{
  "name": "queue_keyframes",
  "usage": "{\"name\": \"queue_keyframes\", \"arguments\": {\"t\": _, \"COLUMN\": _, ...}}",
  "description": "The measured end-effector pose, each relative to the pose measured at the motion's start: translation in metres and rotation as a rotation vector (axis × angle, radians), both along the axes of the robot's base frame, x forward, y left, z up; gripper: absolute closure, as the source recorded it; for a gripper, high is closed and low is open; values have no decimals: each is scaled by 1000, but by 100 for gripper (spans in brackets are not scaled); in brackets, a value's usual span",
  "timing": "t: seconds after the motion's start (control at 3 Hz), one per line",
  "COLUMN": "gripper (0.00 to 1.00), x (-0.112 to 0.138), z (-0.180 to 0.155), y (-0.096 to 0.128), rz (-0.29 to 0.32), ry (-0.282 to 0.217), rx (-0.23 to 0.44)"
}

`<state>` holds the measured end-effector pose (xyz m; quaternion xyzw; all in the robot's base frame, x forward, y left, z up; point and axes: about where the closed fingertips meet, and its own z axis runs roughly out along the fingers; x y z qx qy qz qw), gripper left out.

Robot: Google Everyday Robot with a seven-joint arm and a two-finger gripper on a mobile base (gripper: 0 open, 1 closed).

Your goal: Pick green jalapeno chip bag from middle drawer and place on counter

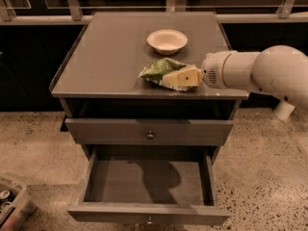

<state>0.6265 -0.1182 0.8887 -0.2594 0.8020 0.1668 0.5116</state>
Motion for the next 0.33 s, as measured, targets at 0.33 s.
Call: {"name": "queue_keyframes", "arguments": {"t": 0.33, "gripper": 0, "x": 0, "z": 0, "y": 0, "rz": 0, "ry": 0, "rx": 0}}
